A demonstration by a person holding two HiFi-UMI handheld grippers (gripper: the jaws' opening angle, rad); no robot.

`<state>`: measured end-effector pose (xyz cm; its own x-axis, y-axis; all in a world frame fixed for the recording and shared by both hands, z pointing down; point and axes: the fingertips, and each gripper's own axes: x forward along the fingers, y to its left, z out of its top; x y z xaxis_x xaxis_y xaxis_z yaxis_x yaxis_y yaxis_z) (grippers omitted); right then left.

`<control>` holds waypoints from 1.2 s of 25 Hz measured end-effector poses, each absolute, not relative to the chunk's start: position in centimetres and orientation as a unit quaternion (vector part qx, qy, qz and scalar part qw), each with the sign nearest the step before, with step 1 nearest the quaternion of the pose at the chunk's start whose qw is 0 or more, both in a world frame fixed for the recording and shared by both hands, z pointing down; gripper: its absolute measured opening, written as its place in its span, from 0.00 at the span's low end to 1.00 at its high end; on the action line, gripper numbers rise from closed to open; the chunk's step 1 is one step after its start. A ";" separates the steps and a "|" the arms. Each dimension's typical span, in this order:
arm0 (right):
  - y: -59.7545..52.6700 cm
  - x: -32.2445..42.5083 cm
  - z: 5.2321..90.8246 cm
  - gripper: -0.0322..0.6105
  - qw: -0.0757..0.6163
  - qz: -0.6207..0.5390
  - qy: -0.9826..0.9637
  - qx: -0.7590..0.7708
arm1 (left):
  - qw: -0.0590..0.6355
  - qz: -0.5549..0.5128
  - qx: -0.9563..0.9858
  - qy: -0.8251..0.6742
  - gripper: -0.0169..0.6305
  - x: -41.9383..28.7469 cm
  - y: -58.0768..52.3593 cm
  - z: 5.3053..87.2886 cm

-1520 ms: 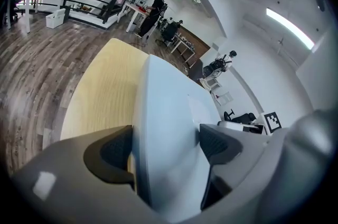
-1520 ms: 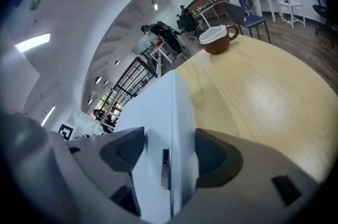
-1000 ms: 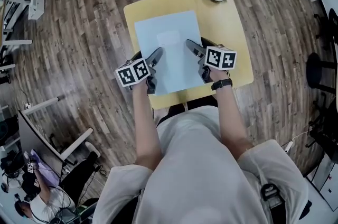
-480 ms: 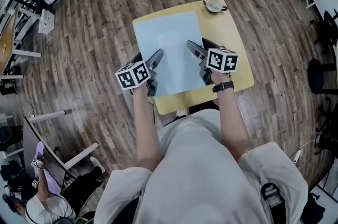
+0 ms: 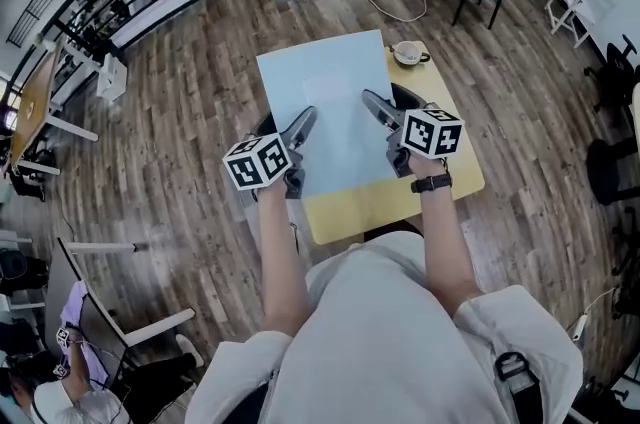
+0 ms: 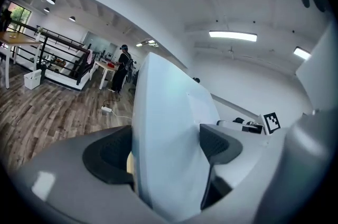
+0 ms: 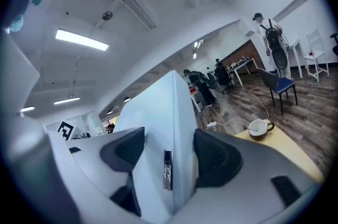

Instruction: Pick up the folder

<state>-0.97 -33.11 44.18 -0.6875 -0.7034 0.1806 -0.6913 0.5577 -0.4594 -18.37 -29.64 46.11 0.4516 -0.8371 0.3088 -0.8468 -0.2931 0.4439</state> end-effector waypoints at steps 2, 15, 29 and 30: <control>-32.3 -1.0 42.1 0.53 0.023 -0.236 0.887 -0.396 | 0.265 -0.001 0.810 -0.523 0.65 -18.4 -29.0 44.3; -28.5 -1.6 31.1 0.53 0.081 -0.114 0.906 -0.399 | 0.161 -0.068 0.840 -0.513 0.66 -19.2 -26.2 34.0; -25.9 -2.3 27.1 0.53 0.105 -0.059 0.918 -0.379 | 0.077 -0.088 0.850 -0.514 0.66 -19.9 -23.7 29.4; -26.0 -2.3 27.1 0.53 0.104 -0.058 0.918 -0.379 | 0.074 -0.087 0.850 -0.514 0.66 -19.9 -23.7 29.3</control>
<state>-2.31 -25.95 27.06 -0.6918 -0.7071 -0.1462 -0.6831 0.7065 -0.1850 -19.93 -23.70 29.34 0.4569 -0.8865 -0.0724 -0.8608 -0.4612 0.2151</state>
